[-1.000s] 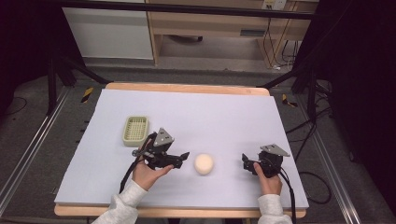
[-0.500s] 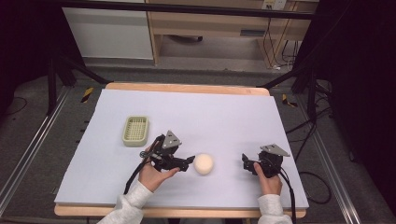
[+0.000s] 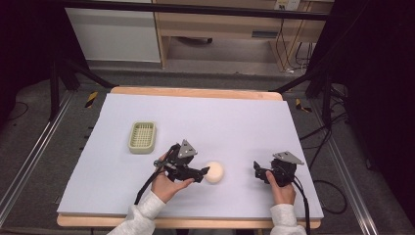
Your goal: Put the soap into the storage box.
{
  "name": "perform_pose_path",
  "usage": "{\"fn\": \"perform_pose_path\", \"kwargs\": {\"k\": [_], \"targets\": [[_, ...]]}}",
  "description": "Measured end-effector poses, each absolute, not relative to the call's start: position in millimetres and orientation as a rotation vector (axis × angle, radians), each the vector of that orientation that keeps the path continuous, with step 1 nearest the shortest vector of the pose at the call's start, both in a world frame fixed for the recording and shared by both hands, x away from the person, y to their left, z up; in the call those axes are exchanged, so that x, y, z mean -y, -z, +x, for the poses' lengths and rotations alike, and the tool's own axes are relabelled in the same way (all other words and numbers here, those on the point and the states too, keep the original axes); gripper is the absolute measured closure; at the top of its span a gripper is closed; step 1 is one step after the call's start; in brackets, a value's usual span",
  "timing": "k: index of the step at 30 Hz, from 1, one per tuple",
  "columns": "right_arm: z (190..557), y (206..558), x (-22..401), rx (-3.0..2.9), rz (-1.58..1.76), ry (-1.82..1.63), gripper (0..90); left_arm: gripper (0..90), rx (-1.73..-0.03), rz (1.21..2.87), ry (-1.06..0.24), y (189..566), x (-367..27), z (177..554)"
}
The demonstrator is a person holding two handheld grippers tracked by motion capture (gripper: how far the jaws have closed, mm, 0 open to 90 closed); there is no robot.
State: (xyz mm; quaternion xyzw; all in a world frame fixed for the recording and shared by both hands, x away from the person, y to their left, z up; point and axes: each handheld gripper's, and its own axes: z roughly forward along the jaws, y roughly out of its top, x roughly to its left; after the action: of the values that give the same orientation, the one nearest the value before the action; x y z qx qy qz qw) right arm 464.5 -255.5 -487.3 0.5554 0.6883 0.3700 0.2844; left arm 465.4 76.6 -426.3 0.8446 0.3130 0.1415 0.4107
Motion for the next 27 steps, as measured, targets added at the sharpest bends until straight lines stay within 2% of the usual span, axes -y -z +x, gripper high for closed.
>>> {"fn": "perform_pose_path", "kwargs": {"k": [27], "targets": [[464.5, 487.3, 255.5, -1.844, 1.485, -0.991, 4.4, 17.5, -0.757, 2.205, -0.327, 439.4, -49.2, 465.3]]}}
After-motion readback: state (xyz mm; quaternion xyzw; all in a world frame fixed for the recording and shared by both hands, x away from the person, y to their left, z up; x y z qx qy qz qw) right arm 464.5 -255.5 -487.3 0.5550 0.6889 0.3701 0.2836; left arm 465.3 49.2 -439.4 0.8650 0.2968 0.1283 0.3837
